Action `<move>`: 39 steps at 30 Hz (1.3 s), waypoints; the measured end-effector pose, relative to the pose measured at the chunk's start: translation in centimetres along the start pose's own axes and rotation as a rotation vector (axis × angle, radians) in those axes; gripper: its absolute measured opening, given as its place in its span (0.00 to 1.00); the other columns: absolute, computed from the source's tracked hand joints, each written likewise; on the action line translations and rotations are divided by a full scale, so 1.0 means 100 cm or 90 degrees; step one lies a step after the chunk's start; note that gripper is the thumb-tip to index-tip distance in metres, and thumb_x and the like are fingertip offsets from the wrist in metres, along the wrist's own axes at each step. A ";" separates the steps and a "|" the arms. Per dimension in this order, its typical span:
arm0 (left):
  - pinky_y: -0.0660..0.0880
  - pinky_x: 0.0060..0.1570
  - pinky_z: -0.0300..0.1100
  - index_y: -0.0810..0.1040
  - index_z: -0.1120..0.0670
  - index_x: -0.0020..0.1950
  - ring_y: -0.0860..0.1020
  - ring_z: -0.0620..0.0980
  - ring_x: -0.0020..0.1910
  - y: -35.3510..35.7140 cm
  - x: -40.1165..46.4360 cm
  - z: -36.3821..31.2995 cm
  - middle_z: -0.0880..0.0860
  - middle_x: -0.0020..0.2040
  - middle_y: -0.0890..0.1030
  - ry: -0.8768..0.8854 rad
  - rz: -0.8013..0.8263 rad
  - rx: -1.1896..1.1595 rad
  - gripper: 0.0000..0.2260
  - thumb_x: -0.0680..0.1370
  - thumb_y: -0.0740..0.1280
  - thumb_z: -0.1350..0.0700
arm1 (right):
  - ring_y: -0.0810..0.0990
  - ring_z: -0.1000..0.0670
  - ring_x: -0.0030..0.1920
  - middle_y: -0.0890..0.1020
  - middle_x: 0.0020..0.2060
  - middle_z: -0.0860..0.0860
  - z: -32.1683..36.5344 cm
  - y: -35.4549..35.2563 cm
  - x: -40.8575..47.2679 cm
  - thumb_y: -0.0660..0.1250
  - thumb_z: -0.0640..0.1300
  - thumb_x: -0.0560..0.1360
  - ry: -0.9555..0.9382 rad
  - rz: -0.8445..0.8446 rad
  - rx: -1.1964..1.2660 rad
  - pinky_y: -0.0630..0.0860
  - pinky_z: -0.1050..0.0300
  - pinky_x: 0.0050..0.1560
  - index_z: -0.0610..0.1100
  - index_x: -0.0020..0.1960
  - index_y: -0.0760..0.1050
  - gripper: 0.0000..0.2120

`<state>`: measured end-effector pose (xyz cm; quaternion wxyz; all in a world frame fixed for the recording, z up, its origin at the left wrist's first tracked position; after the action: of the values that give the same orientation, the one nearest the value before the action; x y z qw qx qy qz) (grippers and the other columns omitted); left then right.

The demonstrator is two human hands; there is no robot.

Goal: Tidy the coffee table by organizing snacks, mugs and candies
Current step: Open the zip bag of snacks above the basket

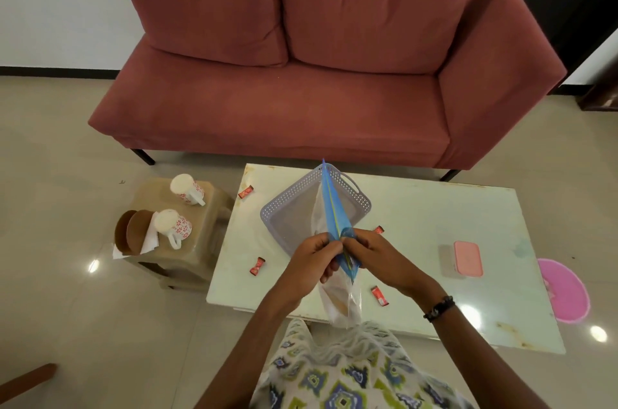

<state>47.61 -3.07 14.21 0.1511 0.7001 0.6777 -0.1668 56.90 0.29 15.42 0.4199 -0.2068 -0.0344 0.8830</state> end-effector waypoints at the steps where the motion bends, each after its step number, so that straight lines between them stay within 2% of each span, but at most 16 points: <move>1: 0.63 0.25 0.35 0.70 0.55 0.33 0.66 0.44 0.25 0.000 0.001 0.000 0.51 0.27 0.70 0.000 -0.005 0.010 0.13 0.79 0.59 0.59 | 0.70 0.61 0.29 0.73 0.29 0.55 0.001 0.000 -0.002 0.54 0.38 0.81 -0.002 0.017 -0.005 0.68 0.70 0.33 0.43 0.36 0.70 0.16; 4: 0.62 0.25 0.34 0.68 0.54 0.33 0.64 0.44 0.24 -0.002 0.004 -0.002 0.51 0.27 0.68 0.016 -0.007 0.033 0.15 0.80 0.58 0.58 | 0.69 0.57 0.30 0.73 0.28 0.54 0.000 0.002 -0.006 0.54 0.38 0.80 -0.003 0.041 -0.022 0.68 0.67 0.35 0.38 0.39 0.72 0.14; 8: 0.61 0.26 0.34 0.67 0.55 0.34 0.62 0.42 0.24 -0.001 0.006 -0.009 0.50 0.27 0.65 0.039 0.004 0.004 0.15 0.81 0.56 0.59 | 0.70 0.56 0.31 0.74 0.30 0.48 0.000 -0.003 -0.004 0.56 0.39 0.78 -0.023 -0.061 -0.001 0.68 0.65 0.35 0.31 0.41 0.72 0.13; 11: 0.63 0.32 0.39 0.70 0.57 0.40 0.64 0.48 0.30 -0.004 0.007 -0.007 0.55 0.31 0.67 0.035 -0.045 -0.088 0.11 0.81 0.57 0.59 | 0.71 0.42 0.35 0.75 0.34 0.36 -0.003 -0.003 -0.003 0.57 0.47 0.73 -0.018 -0.139 0.072 0.69 0.52 0.39 0.30 0.41 0.69 0.18; 15: 0.73 0.39 0.42 0.71 0.57 0.47 0.69 0.56 0.42 0.000 0.006 -0.006 0.59 0.43 0.70 0.045 -0.063 -0.127 0.07 0.81 0.56 0.59 | 0.65 0.48 0.35 0.68 0.33 0.43 -0.004 -0.001 -0.007 0.57 0.47 0.71 0.004 -0.223 0.162 0.63 0.52 0.38 0.30 0.40 0.66 0.17; 17: 0.76 0.38 0.37 0.72 0.59 0.46 0.75 0.53 0.39 -0.002 0.004 -0.007 0.59 0.41 0.74 0.059 -0.073 -0.136 0.08 0.81 0.55 0.60 | 0.66 0.48 0.35 0.68 0.33 0.42 -0.006 0.001 -0.008 0.57 0.46 0.71 0.000 -0.244 0.197 0.65 0.53 0.37 0.31 0.39 0.66 0.16; 18: 0.76 0.36 0.34 0.73 0.57 0.45 0.78 0.46 0.36 -0.006 0.003 -0.007 0.57 0.39 0.77 0.057 -0.092 -0.144 0.09 0.81 0.55 0.60 | 0.66 0.49 0.34 0.69 0.32 0.43 -0.007 -0.002 -0.010 0.57 0.44 0.71 0.001 -0.272 0.225 0.66 0.56 0.36 0.32 0.37 0.67 0.14; 19: 0.74 0.32 0.31 0.74 0.55 0.44 0.76 0.40 0.31 -0.009 0.003 -0.005 0.53 0.36 0.77 0.052 -0.113 -0.164 0.10 0.81 0.55 0.60 | 0.67 0.50 0.33 0.70 0.30 0.45 -0.012 -0.008 -0.011 0.57 0.41 0.72 0.018 -0.314 0.282 0.66 0.59 0.35 0.35 0.35 0.67 0.11; 22: 0.62 0.24 0.29 0.72 0.54 0.38 0.65 0.39 0.22 -0.007 0.001 -0.007 0.47 0.29 0.70 0.056 -0.116 -0.202 0.13 0.81 0.55 0.61 | 0.70 0.53 0.31 0.73 0.29 0.49 -0.020 -0.028 -0.013 0.54 0.33 0.75 0.042 -0.339 0.409 0.68 0.62 0.34 0.39 0.33 0.69 0.13; 26: 0.60 0.24 0.30 0.69 0.56 0.37 0.62 0.39 0.23 0.008 0.004 -0.012 0.43 0.24 0.68 0.076 -0.035 -0.140 0.13 0.81 0.56 0.62 | 0.72 0.55 0.29 0.71 0.29 0.46 -0.014 -0.030 -0.009 0.56 0.35 0.77 0.047 -0.215 0.252 0.71 0.65 0.34 0.39 0.32 0.67 0.15; 28: 0.59 0.25 0.30 0.69 0.55 0.36 0.61 0.39 0.24 0.007 0.007 -0.015 0.42 0.24 0.67 0.085 0.000 -0.103 0.13 0.81 0.56 0.61 | 0.75 0.58 0.28 0.75 0.29 0.47 -0.014 -0.031 -0.005 0.60 0.41 0.78 0.064 -0.174 0.154 0.73 0.65 0.35 0.37 0.37 0.70 0.12; 31: 0.59 0.26 0.31 0.70 0.54 0.35 0.61 0.39 0.23 0.003 0.005 -0.016 0.43 0.24 0.68 0.062 0.030 -0.092 0.15 0.81 0.55 0.62 | 0.78 0.58 0.34 0.81 0.38 0.47 -0.007 -0.036 0.007 0.65 0.46 0.76 0.068 -0.131 -0.038 0.74 0.64 0.37 0.38 0.47 0.72 0.10; 34: 0.60 0.27 0.31 0.70 0.55 0.36 0.63 0.39 0.22 0.002 0.000 -0.017 0.43 0.23 0.71 0.049 0.050 -0.066 0.15 0.81 0.54 0.61 | 0.78 0.51 0.43 0.80 0.45 0.48 0.018 -0.034 0.019 0.67 0.48 0.75 -0.008 -0.092 -0.183 0.73 0.61 0.43 0.45 0.53 0.73 0.10; 36: 0.61 0.27 0.31 0.70 0.55 0.37 0.63 0.39 0.23 -0.003 0.000 -0.016 0.43 0.23 0.70 0.043 0.051 -0.064 0.14 0.81 0.54 0.61 | 0.76 0.55 0.39 0.79 0.41 0.52 0.032 -0.028 0.025 0.69 0.47 0.74 -0.064 -0.060 -0.195 0.70 0.70 0.39 0.51 0.47 0.74 0.05; 37: 0.60 0.27 0.32 0.70 0.55 0.37 0.62 0.39 0.23 -0.007 0.000 -0.014 0.43 0.24 0.70 0.038 0.046 -0.061 0.14 0.81 0.55 0.61 | 0.73 0.58 0.35 0.77 0.37 0.55 0.036 -0.027 0.027 0.70 0.46 0.73 -0.081 -0.058 -0.187 0.68 0.71 0.35 0.54 0.42 0.72 0.07; 39: 0.59 0.27 0.33 0.70 0.57 0.37 0.62 0.41 0.25 -0.016 0.000 -0.011 0.44 0.25 0.69 0.028 0.052 -0.049 0.12 0.81 0.56 0.61 | 0.69 0.58 0.30 0.73 0.31 0.55 0.034 -0.027 0.030 0.71 0.44 0.72 -0.090 -0.085 -0.151 0.66 0.70 0.32 0.51 0.37 0.72 0.10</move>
<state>46.05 -2.53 15.24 0.1697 0.7243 0.6576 -0.1190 55.84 4.68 18.17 0.4469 -0.1896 -0.1813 0.8553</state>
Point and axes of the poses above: each hand's wrist, its own x-axis towards the middle knuckle, its own y-axis out of the palm, z = x × y, the point moved 8 cm from there along x, towards the middle knuckle
